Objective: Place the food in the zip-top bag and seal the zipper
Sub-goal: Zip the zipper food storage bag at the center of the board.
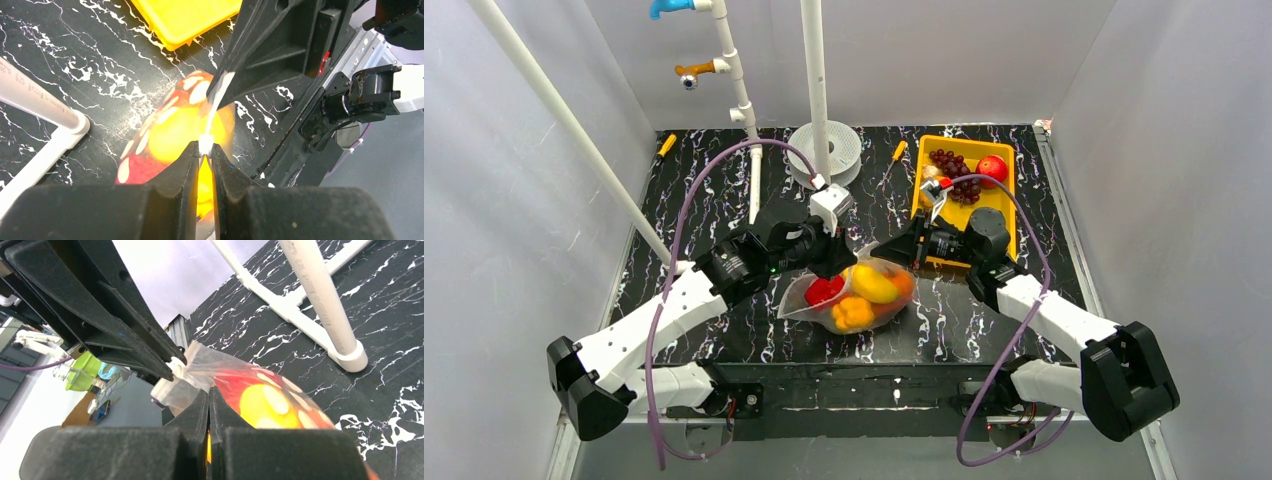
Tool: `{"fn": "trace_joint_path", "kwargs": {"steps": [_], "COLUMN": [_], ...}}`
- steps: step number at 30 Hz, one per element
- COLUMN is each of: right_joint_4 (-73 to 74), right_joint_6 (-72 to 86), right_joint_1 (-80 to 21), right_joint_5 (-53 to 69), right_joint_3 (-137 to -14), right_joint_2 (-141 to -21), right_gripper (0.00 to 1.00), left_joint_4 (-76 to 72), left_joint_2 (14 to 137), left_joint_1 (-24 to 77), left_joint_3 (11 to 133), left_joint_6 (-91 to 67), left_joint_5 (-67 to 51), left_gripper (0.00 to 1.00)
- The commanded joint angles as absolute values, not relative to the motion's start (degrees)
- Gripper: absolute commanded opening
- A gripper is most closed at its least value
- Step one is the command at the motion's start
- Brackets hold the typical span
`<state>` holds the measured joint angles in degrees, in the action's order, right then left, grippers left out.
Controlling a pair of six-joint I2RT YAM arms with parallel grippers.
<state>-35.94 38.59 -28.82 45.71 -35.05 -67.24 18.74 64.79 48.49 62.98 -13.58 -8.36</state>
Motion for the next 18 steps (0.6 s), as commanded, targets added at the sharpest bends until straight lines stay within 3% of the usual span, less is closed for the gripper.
{"fn": "trace_joint_path", "kwargs": {"steps": [1, 18], "right_joint_4": [-49.22, -41.57], "right_joint_6": [45.85, 42.97], "right_joint_1": [-25.82, -20.57], "right_joint_5": [38.27, 33.66], "right_joint_3": [-31.92, -29.15], "right_joint_2": [-66.13, -63.60], "right_gripper": [0.01, 0.01], "left_joint_4": [22.07, 37.32], "left_joint_2": [60.87, 49.53], "left_joint_1": [48.30, 48.26], "left_joint_3": [61.67, 58.83], "left_joint_6": [-14.50, -11.22], "left_joint_5": [-8.43, -4.58], "left_gripper": [0.00, 0.00]}}
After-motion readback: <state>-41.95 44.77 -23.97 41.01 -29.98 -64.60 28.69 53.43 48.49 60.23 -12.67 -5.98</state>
